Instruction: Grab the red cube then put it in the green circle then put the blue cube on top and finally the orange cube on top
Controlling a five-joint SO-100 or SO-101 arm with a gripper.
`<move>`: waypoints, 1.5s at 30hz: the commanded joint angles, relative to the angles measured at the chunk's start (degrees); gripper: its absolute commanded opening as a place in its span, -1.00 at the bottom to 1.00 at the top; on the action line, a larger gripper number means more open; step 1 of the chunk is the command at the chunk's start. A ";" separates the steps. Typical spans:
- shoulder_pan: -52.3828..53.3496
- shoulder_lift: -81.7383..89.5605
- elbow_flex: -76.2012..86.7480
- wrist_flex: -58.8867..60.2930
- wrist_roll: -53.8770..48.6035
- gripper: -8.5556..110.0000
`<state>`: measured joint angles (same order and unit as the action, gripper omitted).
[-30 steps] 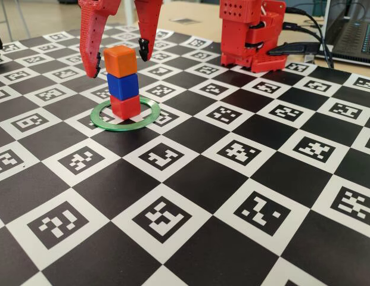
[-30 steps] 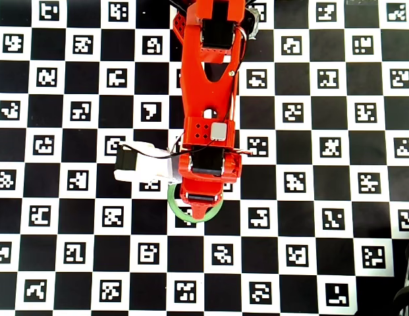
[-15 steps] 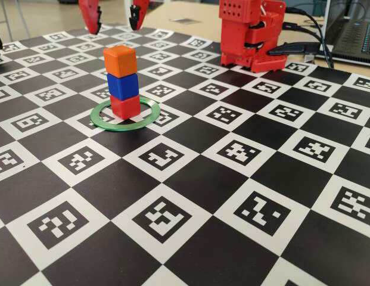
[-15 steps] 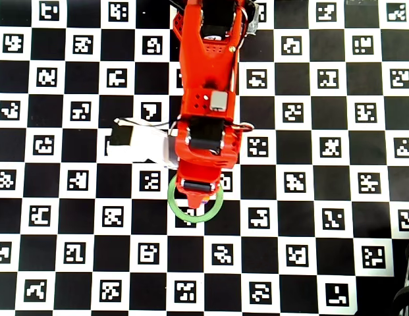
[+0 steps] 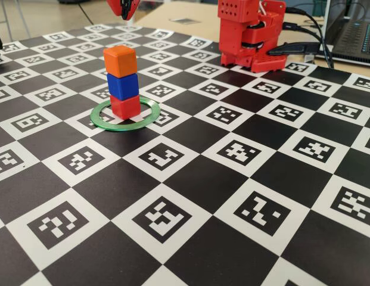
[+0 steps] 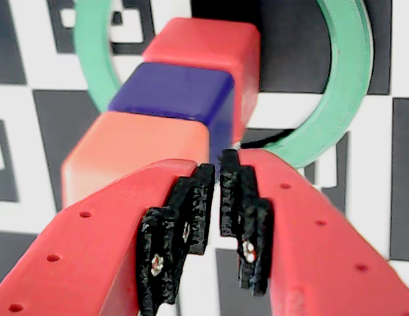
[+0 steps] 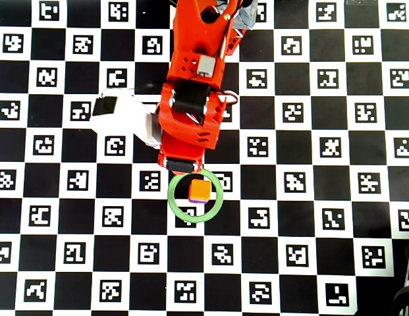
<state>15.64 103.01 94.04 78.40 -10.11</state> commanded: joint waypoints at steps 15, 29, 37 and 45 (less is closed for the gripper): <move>3.43 21.62 24.70 -13.71 -32.08 -0.96; -9.93 38.58 43.59 -13.01 -44.74 -0.96; -16.44 48.25 52.91 -9.76 -47.11 -0.96; -15.91 63.11 64.42 -6.50 -52.12 -0.96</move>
<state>-0.44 161.46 158.20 70.75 -61.17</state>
